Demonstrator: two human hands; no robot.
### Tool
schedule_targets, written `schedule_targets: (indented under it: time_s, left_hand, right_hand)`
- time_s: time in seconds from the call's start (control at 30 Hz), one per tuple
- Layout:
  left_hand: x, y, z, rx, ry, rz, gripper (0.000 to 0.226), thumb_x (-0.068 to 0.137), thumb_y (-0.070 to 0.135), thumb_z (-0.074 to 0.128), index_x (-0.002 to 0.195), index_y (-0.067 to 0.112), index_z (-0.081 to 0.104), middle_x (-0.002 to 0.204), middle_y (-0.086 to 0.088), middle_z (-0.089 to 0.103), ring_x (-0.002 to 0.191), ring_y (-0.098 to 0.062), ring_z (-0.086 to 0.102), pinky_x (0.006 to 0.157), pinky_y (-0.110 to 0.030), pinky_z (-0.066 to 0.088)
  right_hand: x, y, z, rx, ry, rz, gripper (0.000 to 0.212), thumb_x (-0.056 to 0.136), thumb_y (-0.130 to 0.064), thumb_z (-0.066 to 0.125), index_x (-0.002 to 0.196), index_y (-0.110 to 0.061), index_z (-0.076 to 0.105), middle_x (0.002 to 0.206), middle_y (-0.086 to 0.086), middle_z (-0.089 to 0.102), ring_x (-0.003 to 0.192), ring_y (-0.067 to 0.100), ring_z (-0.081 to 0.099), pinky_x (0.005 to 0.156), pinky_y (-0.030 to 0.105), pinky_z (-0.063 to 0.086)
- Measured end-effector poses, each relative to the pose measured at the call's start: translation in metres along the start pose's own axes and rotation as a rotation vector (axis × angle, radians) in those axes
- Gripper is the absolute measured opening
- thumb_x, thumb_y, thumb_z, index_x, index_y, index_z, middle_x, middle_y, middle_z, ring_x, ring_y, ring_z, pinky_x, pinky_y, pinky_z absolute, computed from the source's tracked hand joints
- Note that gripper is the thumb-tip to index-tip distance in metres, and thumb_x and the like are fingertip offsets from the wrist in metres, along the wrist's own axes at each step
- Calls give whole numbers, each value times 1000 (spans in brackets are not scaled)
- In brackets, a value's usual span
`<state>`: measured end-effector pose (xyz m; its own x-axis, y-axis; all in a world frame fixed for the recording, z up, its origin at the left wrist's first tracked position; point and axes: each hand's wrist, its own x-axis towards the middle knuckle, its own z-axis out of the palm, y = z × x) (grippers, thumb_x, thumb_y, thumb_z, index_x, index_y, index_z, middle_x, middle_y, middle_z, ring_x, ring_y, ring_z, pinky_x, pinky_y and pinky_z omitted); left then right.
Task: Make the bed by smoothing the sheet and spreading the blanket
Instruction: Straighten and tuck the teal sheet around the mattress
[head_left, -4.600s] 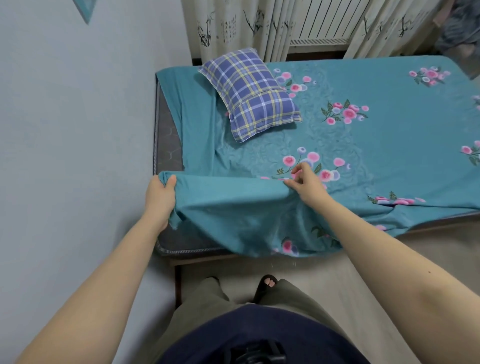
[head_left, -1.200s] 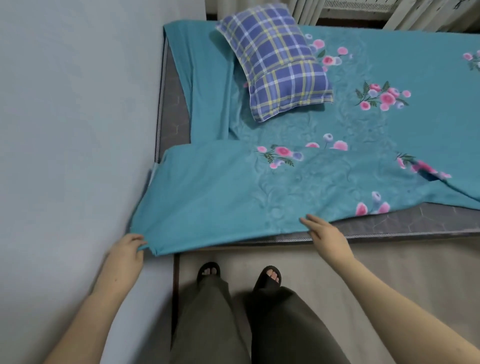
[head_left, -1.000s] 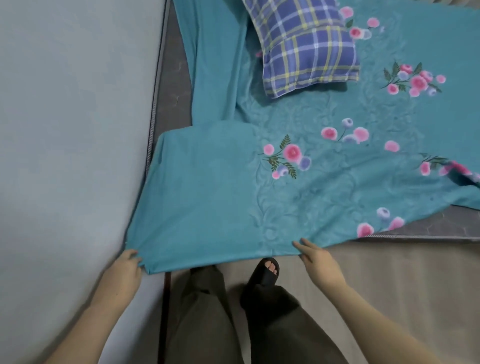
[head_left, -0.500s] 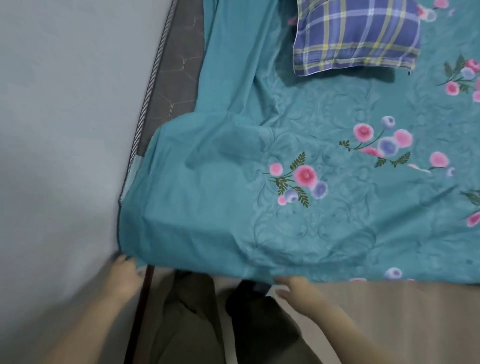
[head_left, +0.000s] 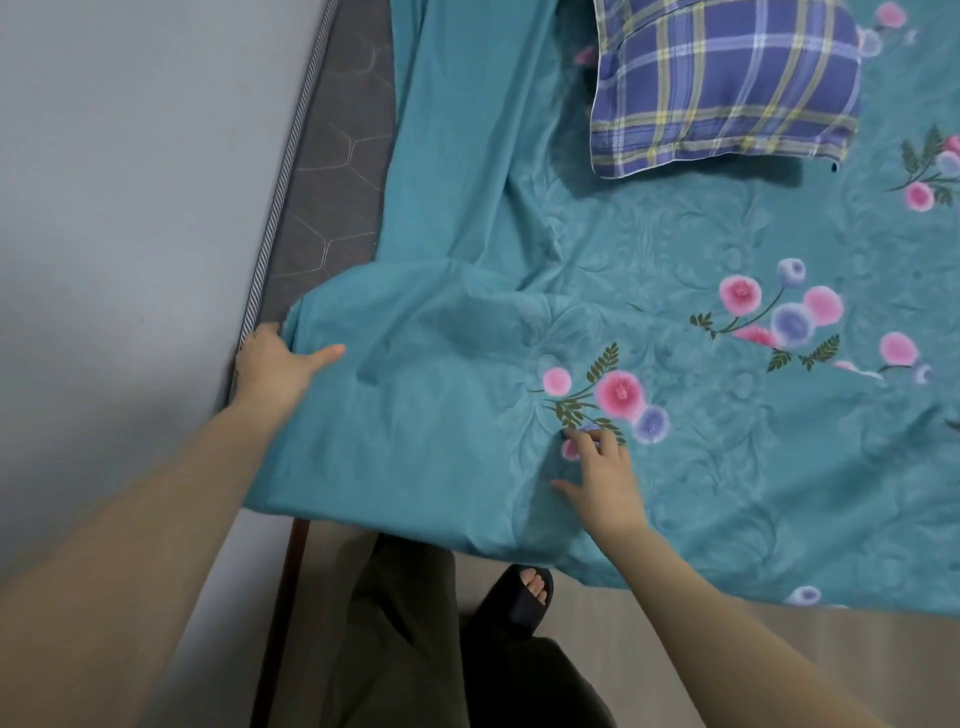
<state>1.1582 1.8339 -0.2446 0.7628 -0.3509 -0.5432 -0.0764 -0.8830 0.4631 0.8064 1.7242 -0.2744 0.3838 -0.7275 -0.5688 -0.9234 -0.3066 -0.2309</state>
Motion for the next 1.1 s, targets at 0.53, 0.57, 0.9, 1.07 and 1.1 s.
schedule_targets:
  time_s: [0.53,0.57,0.9,1.07,1.1]
  left_hand:
    - [-16,-62,-25,346,-228,-27,49,64,24,87,102,6,62,101,-18,70,94,-34,66,80,-44,52]
    - [-13,-59,-25,358,-283,-48,52,61,27,88,101,7,62,102,-16,70,94,-32,66,81,-42,52]
    - [71,32,12,-228,-308,-75,32,98,32,50,108,6,66,106,-11,70,98,-24,65,92,-37,50]
    - [89,65,25,-452,-494,-191,30,91,36,63,104,9,67,98,-5,71,76,-12,70,73,-22,53]
    - [88,68,24,-451,-541,-203,31,86,39,68,99,11,70,98,-7,73,75,-15,70,75,-26,55]
  right_hand:
    - [-54,-3,14,-274,-352,48,19,86,-17,49,83,-32,37,104,-12,53,115,11,48,81,31,23]
    - [-55,-4,13,-297,-388,44,20,87,-17,48,81,-32,36,111,-9,56,116,13,50,83,31,27]
    - [25,-78,-9,199,-88,-128,52,82,-44,69,128,-24,55,119,-3,52,113,16,51,94,30,44]
    - [37,-122,11,337,-264,-297,60,81,-49,69,133,-25,52,121,-1,50,118,17,49,104,26,37]
    - [36,-130,17,325,-285,-334,61,81,-49,68,135,-25,51,121,1,49,118,19,48,105,27,37]
